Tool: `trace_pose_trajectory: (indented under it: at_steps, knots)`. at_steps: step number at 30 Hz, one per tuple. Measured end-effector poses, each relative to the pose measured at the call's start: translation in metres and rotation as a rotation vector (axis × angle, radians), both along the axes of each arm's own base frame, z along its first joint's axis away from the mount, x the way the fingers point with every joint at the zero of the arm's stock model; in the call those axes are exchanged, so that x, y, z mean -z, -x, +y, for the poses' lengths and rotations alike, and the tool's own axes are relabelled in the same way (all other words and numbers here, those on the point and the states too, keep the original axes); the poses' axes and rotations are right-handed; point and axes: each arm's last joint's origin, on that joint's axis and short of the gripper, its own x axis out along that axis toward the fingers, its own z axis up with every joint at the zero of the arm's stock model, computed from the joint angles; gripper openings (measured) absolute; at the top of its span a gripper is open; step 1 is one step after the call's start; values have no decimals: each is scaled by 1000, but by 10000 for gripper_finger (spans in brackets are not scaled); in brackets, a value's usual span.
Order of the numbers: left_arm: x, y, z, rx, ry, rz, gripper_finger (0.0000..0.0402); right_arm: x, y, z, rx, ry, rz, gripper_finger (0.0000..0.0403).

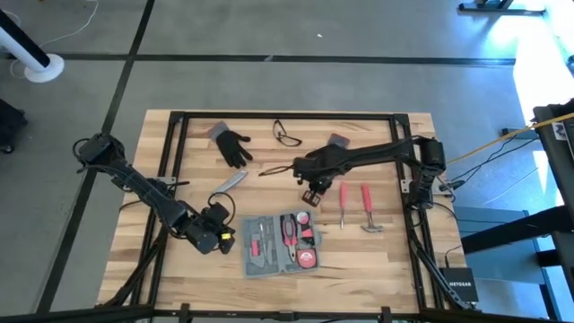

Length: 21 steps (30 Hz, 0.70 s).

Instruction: Prefit tool cases

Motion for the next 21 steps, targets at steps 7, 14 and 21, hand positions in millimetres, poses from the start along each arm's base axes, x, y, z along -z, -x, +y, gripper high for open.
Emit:
trace_pose_trajectory:
  at_steps: [7, 14, 21]
  knots:
    - [0, 0, 0, -27, 21, -2, 0, -3, -2, 1, -63, 37, -60, 142]
    - [0, 0, 0, -86, 76, -13, 0, 21, 10, -5, 2, 58, 43, 167]
    - [0, -1, -1, -127, 116, -22, 0, 17, 8, -5, 17, 64, 5, 33]
